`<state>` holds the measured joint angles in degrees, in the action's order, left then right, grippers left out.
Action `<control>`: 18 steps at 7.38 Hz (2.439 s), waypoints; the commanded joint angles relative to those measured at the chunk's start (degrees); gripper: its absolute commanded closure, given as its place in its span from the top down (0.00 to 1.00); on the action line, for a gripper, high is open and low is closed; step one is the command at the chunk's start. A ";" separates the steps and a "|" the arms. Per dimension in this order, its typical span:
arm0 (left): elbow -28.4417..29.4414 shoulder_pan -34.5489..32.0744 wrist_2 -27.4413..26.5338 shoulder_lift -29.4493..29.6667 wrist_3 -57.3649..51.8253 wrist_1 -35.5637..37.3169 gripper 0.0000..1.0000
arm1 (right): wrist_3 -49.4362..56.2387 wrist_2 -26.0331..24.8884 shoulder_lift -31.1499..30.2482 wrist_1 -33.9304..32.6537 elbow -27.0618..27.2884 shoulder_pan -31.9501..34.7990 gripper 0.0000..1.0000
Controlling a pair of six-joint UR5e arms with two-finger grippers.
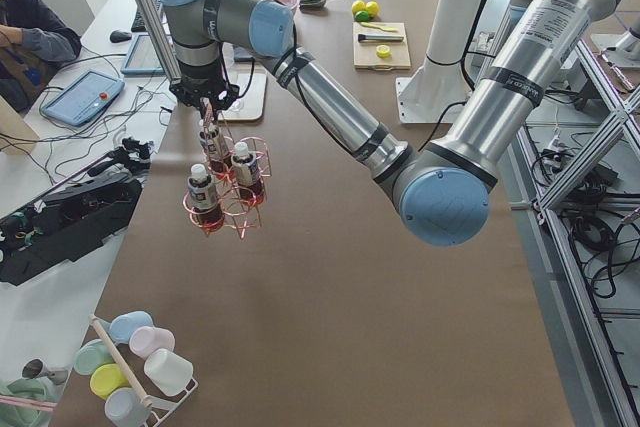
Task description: Take tea from basket to plate
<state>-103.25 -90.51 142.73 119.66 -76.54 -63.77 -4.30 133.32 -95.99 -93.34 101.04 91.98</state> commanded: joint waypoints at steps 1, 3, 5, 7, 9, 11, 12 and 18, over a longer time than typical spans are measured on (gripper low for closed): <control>-7.56 4.00 0.53 0.14 0.08 3.20 0.00 | 1.58 0.00 0.11 0.00 -0.41 -0.05 1.00; -19.47 11.01 -0.17 0.84 4.52 12.56 0.00 | 1.58 0.36 -0.59 3.14 -1.10 -0.05 1.00; -28.11 19.18 -1.22 1.28 18.38 12.88 0.00 | 0.88 1.58 -0.95 14.19 -3.13 -1.62 1.00; -31.75 27.97 -5.79 4.16 31.22 12.62 0.00 | 0.88 1.94 0.10 17.31 -1.47 -6.53 1.00; -34.02 37.28 -9.64 8.03 43.78 12.35 0.00 | -0.87 1.94 5.61 20.73 0.03 -9.79 1.00; -33.26 45.21 -13.26 11.64 51.21 12.35 0.00 | -2.36 5.17 7.92 25.80 2.22 -11.73 1.00; -31.25 46.46 -13.36 13.74 52.80 12.27 0.00 | -8.73 6.93 8.19 33.32 2.41 -12.44 1.00; -21.40 49.99 -17.58 17.80 57.47 5.95 0.00 | -29.44 -0.86 9.42 67.11 3.20 -26.93 1.00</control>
<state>-127.02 -41.12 126.24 137.05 -19.20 -56.43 -31.41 135.82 -86.40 -34.51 104.10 67.99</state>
